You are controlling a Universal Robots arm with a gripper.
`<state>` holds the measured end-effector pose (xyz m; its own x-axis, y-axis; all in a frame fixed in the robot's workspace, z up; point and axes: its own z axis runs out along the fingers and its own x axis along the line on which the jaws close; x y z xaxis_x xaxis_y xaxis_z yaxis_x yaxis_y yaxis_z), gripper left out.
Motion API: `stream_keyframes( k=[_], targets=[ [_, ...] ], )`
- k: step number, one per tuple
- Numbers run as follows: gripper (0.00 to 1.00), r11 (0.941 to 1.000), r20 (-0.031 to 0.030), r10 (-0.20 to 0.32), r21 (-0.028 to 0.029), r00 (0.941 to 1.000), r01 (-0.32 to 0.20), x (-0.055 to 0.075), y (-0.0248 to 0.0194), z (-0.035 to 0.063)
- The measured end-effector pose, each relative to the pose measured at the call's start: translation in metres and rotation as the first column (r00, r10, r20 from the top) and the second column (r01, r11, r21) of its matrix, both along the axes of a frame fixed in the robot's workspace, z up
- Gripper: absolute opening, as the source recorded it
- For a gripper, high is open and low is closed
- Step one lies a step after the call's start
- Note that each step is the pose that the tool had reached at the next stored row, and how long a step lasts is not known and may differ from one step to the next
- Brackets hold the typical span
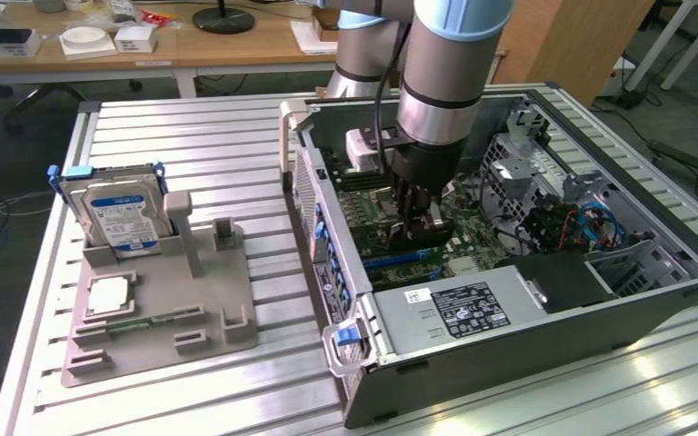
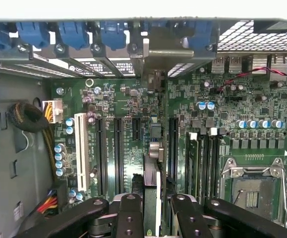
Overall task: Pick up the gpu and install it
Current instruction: 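Insert the gpu into the slot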
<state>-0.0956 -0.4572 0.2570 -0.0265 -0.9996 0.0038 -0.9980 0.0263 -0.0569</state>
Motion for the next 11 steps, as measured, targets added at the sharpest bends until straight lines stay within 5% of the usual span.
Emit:
stream_keyframes(
  k=[11],
  targets=[
    [0.26,1.0,0.0043,0.0,0.0004,1.0,0.0,-0.0025,0.0001,-0.0045]
  ],
)
